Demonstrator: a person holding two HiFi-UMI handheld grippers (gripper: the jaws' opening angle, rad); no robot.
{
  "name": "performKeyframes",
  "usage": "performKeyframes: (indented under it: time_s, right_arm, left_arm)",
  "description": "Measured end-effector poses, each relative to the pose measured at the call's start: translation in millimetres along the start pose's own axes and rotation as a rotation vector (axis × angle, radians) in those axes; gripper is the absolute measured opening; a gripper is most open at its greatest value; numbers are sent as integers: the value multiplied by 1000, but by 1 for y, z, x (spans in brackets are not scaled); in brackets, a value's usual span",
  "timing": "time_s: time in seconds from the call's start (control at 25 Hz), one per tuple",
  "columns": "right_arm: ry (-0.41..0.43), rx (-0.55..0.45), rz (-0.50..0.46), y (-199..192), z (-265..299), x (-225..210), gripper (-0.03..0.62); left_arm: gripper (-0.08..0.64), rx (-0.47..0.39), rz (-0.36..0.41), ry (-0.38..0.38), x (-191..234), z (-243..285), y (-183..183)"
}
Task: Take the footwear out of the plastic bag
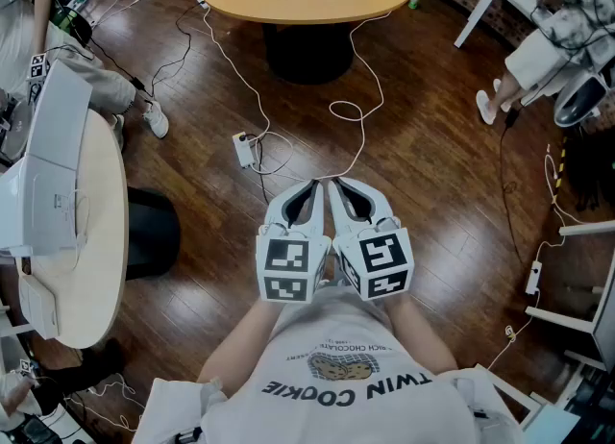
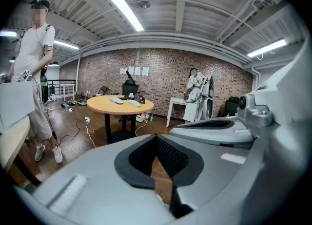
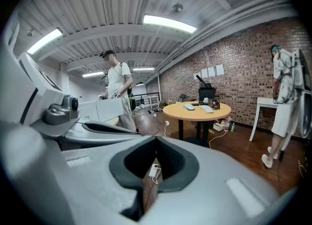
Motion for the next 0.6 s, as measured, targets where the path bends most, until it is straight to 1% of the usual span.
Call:
performKeyframes:
  time_s: [0.2, 0.4, 0.6]
  right_arm:
    - [-1, -8, -1, 15, 24, -42, 2]
    - [11, -9, 18, 32, 52, -102, 2]
    - [36, -6, 32, 51, 76, -159, 2]
  left_arm:
    - [3, 5, 17, 10, 2, 46, 18]
    - [3, 8, 26, 20, -2, 108, 46]
    - [3, 30, 39, 39, -10, 164, 73]
Point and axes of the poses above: the fingertips, and each gripper's own axes: z forward along the fingers, x to its left, y out of its top, the point moved 3 cm from there along -z, backward along the fingers, and after that the axes turned 10 degrees about y, right-handed, at the moved point
